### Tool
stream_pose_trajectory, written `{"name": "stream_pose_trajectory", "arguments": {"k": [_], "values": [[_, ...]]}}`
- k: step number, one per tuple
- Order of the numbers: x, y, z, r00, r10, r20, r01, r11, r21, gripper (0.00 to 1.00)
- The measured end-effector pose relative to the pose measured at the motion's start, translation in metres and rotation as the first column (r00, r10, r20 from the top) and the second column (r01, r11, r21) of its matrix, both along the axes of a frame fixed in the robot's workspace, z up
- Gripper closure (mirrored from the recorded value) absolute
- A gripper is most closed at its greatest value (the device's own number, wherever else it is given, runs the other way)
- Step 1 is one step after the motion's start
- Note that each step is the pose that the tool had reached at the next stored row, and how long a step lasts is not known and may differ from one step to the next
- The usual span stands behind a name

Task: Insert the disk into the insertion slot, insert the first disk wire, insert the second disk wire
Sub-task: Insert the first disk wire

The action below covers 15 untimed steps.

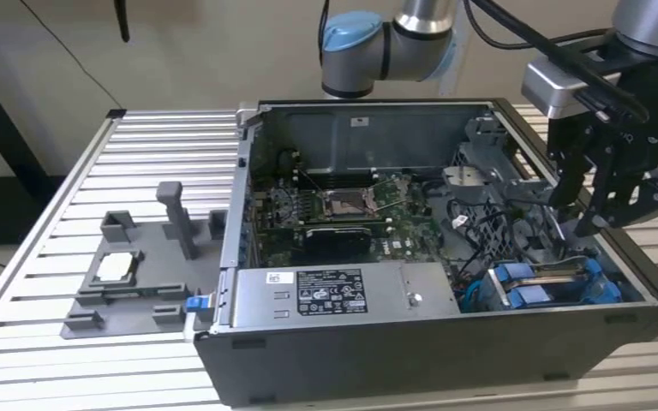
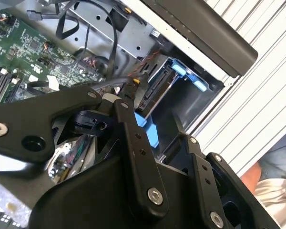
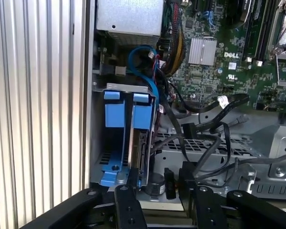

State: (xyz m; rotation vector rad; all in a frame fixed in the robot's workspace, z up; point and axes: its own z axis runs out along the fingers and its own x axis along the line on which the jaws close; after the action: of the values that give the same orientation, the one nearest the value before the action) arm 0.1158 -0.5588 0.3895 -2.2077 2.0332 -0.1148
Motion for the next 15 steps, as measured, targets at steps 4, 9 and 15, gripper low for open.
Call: {"name": "stream_pose_trajectory", "arguments": {"k": [4,9,15], "values": [[0.0010,0.0011,-0.0025,0.9999,0.013,0.0020,-0.013,0.9999,0.0002,0.53],[0.0021,0.0012,-0.0045,0.9998,0.019,0.0026,-0.019,0.9998,-0.0002,0.53],[0.0022,0.0017,-0.0056,0.9998,0.020,0.0025,-0.020,0.9998,-0.0004,0.62]]}}
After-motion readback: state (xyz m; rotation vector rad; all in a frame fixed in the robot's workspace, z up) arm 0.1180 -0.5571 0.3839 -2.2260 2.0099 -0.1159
